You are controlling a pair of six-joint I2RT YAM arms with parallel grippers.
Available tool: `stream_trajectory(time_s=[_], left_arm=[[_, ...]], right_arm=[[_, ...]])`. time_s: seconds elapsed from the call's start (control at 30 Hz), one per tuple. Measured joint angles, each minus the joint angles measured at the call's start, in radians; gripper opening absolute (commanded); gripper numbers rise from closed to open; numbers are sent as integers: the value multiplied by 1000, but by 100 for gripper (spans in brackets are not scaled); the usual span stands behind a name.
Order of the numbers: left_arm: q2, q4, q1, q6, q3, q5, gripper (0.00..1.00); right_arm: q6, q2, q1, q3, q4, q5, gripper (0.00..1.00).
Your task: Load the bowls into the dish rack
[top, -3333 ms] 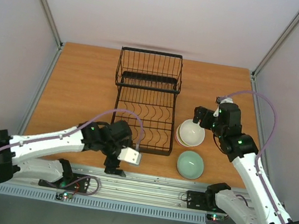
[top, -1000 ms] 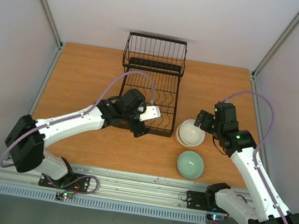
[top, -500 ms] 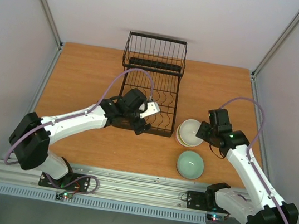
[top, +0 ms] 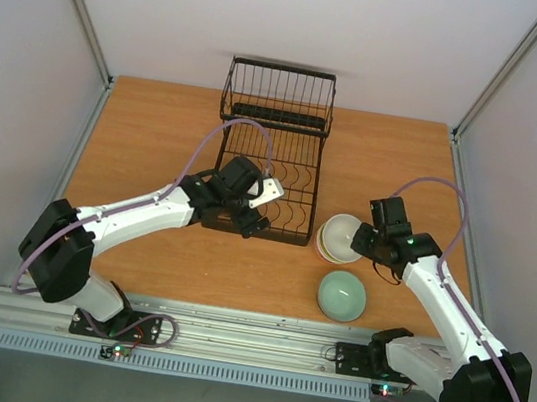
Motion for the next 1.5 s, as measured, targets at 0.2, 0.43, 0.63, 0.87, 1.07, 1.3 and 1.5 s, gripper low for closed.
stream_trajectory(time_s=[0.2, 0.43, 0.63, 0.87, 1.07, 1.3, 1.5], left_arm=[[6, 1, 2, -4, 0, -2, 99], [7, 2, 3, -6, 2, -2, 99], [10, -11, 3, -14, 20, 2, 99], [24, -40, 3, -51, 143, 4, 99], [24, -92, 3, -92, 223, 38, 99], [24, -150, 4, -122, 263, 98, 84], [22, -181, 5, -128, 264, 142, 68]], right_arm=[[2, 8, 0, -2, 2, -10, 1], [6, -11, 3, 1, 33, -29, 1], [-2, -53, 3, 2, 8, -29, 1], [-23, -113, 3, 41, -79, -25, 1], [-35, -173, 20, 122, -126, -21, 1], [-35, -143, 84, 148, -114, -21, 1], [-23, -45, 220, 158, -84, 14, 1]])
